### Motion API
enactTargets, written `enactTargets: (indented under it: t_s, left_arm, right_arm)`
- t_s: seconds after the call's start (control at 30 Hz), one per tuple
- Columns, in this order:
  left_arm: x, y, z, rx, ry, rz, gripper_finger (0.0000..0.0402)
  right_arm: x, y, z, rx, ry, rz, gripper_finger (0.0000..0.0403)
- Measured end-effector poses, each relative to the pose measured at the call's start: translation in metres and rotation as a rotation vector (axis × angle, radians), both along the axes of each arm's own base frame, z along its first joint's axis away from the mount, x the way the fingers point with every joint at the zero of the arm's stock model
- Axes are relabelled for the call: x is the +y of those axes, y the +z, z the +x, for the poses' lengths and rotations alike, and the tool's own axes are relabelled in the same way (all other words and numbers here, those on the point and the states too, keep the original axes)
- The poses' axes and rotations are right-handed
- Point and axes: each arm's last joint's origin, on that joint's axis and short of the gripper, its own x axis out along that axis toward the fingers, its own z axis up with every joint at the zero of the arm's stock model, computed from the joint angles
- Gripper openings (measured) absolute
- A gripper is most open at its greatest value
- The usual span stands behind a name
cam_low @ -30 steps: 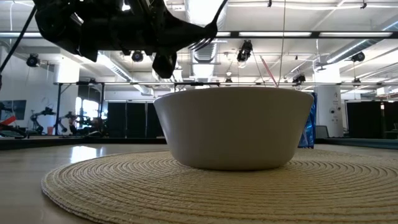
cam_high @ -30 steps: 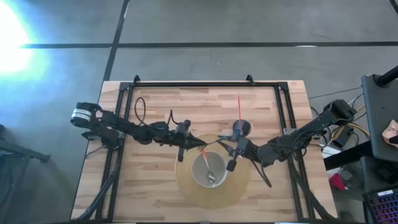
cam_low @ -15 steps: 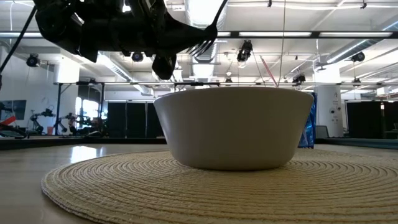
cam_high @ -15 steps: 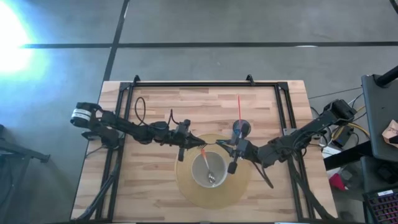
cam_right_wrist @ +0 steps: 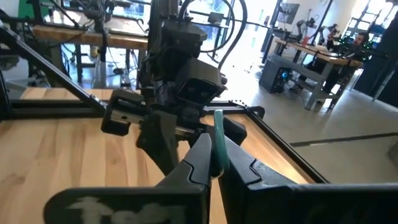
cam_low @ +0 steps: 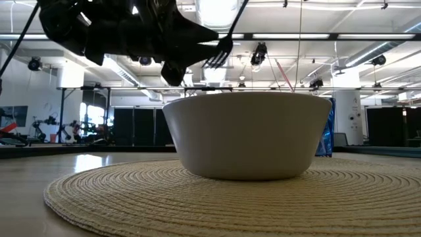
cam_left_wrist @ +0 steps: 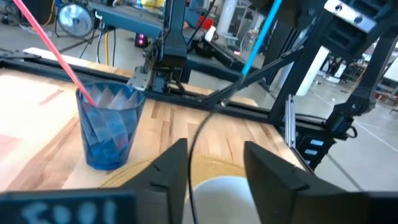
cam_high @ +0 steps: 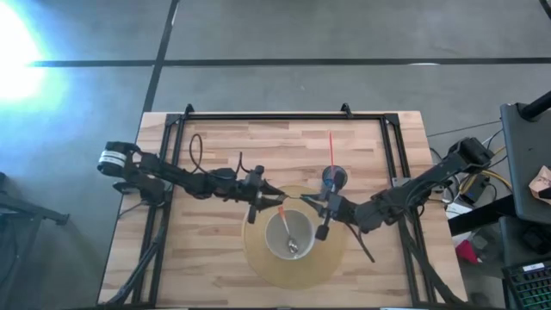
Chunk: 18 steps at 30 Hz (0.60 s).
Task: Pick & Place Utensil
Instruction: Put the orange spoon into the white bowl on the brown placemat
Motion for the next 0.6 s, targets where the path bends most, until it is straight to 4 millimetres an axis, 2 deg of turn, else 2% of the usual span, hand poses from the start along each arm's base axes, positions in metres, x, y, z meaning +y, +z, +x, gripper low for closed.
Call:
enactTargets:
  t_s: [0.23, 0.4, 0.6]
  left_arm:
    - [0.001, 0.001, 0.002, 0.023, 0.004, 0.002, 0.0196]
    - [0.006, 0.005, 0.002, 0.017, 0.012, 0.001, 0.0199]
    - [0.009, 0.014, -0.004, 0.022, 0.023, 0.027, 0.02]
  right_arm:
    - [-0.008, 0.008, -0.014, 0.03, -0.014, 0.022, 0.0008]
    - [-0.011, 0.018, -0.031, 0.036, -0.012, 0.046, 0.0008]
    - [-0.016, 0.035, -0.063, 0.02, 0.04, 0.155, 0.0008]
